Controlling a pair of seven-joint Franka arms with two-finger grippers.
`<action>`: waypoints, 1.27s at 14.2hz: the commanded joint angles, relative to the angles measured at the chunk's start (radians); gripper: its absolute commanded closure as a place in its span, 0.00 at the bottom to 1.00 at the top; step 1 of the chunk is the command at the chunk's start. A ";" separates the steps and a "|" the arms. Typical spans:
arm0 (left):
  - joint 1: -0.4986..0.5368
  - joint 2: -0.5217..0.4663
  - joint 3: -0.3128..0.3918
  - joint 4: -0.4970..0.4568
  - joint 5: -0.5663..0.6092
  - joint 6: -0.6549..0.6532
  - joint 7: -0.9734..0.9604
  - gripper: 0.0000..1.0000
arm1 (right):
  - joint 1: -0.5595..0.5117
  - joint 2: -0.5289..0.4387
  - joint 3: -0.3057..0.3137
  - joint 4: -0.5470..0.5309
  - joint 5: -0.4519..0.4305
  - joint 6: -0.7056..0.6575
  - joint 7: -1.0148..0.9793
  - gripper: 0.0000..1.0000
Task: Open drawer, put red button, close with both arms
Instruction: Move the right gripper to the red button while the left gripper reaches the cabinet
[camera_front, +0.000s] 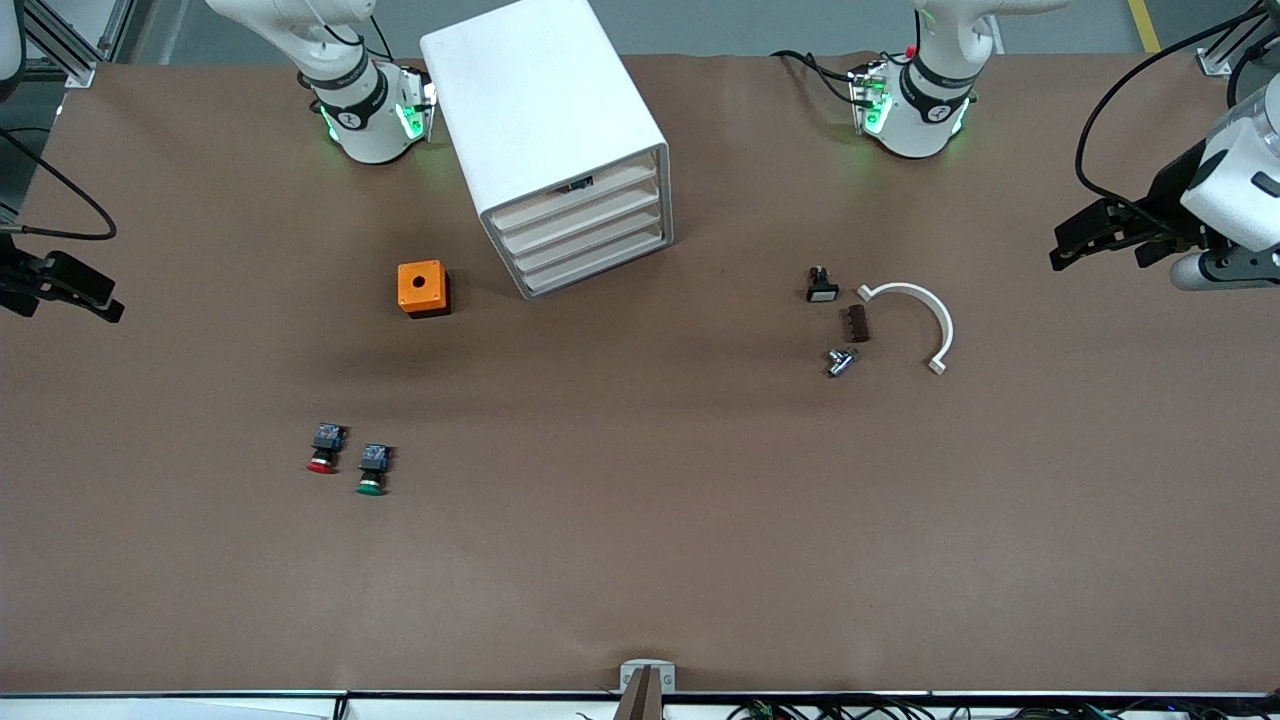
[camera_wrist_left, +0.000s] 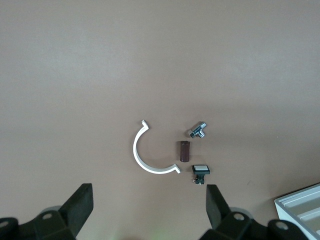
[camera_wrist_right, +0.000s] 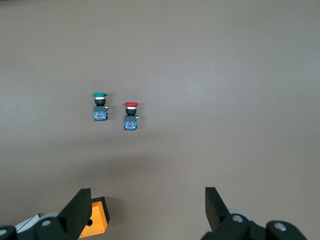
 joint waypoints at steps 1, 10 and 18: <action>0.000 -0.005 -0.002 0.008 0.017 -0.014 0.001 0.01 | -0.024 -0.009 0.015 -0.006 0.018 -0.006 -0.015 0.00; 0.001 0.047 -0.001 0.014 0.013 -0.012 -0.006 0.01 | -0.024 0.019 0.013 -0.012 0.017 -0.007 -0.015 0.00; -0.081 0.150 -0.017 0.012 0.019 -0.014 -0.154 0.00 | 0.020 0.161 0.019 -0.017 0.017 0.000 -0.006 0.00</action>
